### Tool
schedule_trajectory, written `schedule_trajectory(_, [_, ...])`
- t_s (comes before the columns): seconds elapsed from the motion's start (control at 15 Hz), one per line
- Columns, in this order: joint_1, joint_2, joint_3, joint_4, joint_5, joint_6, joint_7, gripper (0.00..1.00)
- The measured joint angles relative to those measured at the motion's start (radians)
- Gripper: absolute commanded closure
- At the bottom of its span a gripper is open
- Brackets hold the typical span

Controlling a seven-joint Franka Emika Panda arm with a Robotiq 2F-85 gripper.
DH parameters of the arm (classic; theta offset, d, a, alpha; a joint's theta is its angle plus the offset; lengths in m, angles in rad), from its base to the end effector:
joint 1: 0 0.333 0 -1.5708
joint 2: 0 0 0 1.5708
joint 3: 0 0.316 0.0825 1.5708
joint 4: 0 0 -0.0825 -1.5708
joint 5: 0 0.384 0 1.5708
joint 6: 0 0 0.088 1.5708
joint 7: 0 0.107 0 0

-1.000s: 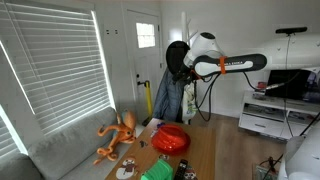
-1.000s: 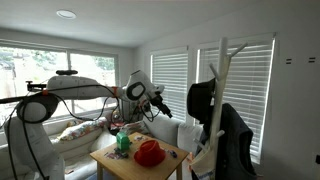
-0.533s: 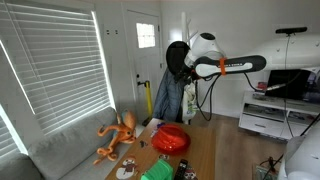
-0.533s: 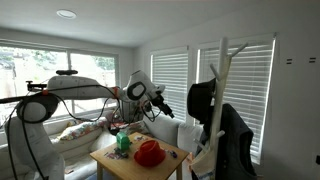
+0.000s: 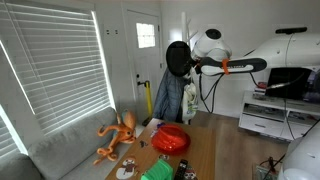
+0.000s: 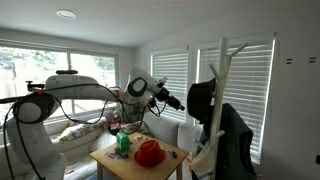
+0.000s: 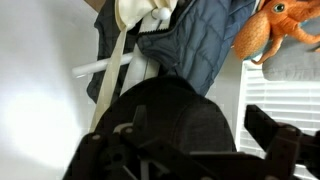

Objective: Remove the red hat and the black hat from the stand and put the black hat on the table and the red hat on top of the black hat.

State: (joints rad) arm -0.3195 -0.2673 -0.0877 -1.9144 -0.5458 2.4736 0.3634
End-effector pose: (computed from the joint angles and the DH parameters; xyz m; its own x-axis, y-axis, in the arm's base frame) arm 0.4789 -0.2126 0.7038 0.6117 -0.1970 0.7662 -0.5577 -0.7943 0.2410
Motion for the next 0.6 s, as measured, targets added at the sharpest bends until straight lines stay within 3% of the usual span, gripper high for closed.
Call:
schedule_trajectory(0.47, [-0.045, 0.048, -0.002, 0.033, -0.123, 0.193, 0.156, 0.00])
schedule_trajectory(0.53, [-0.048, 0.060, -0.002, 0.039, -0.130, 0.215, 0.173, 0.08])
schedule_trajectory(0.6, [-0.051, 0.073, -0.002, 0.046, -0.139, 0.235, 0.192, 0.26])
